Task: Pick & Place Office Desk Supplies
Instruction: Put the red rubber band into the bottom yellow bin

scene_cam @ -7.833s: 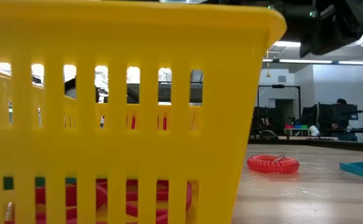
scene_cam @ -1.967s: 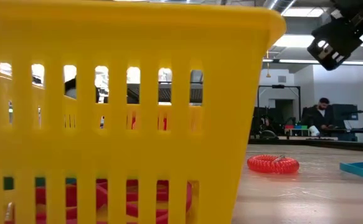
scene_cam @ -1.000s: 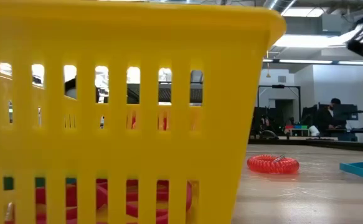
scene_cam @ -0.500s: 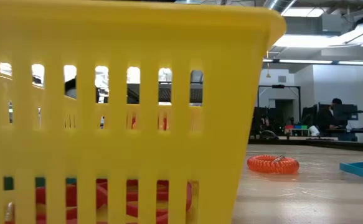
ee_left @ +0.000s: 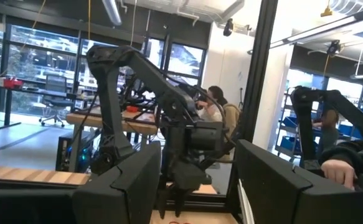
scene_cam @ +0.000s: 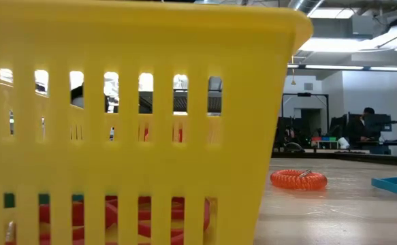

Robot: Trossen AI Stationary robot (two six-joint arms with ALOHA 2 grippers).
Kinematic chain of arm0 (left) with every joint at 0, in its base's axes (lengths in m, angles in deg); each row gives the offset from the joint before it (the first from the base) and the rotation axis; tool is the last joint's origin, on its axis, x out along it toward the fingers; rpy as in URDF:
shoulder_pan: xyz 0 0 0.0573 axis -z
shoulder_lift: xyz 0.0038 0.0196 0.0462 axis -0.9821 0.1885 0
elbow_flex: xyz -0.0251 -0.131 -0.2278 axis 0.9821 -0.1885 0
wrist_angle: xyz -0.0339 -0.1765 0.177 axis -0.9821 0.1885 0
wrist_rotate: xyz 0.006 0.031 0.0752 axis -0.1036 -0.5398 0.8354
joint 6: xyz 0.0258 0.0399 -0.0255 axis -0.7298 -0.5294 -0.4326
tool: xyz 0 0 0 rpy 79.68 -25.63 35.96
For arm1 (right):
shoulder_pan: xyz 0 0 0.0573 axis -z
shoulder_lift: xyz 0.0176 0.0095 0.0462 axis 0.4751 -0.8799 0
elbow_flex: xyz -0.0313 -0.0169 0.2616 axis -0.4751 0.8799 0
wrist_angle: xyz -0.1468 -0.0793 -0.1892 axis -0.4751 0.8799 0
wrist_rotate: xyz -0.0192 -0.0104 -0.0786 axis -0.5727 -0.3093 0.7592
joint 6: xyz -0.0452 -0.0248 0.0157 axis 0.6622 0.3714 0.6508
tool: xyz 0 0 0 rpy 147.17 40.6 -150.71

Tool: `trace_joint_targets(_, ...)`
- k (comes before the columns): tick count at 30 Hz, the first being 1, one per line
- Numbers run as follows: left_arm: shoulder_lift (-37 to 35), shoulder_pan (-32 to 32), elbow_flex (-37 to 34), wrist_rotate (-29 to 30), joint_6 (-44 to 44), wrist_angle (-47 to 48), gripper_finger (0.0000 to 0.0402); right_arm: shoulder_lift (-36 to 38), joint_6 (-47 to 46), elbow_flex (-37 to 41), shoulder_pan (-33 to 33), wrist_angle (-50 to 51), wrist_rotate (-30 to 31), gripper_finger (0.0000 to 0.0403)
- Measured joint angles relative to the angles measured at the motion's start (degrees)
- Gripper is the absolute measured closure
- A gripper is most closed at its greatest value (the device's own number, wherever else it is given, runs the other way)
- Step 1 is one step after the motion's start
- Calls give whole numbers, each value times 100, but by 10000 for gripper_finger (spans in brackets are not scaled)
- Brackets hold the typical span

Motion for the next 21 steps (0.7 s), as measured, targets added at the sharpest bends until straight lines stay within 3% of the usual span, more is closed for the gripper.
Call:
trace_joint_targets(11,0,0,-2,0,36,6,197,-652,28,2,-129,-674,76,235)
trace_joint_targets(21,-2,31,-2,0,135,12,197,-709,19,2,-216,-1039,-95,235)
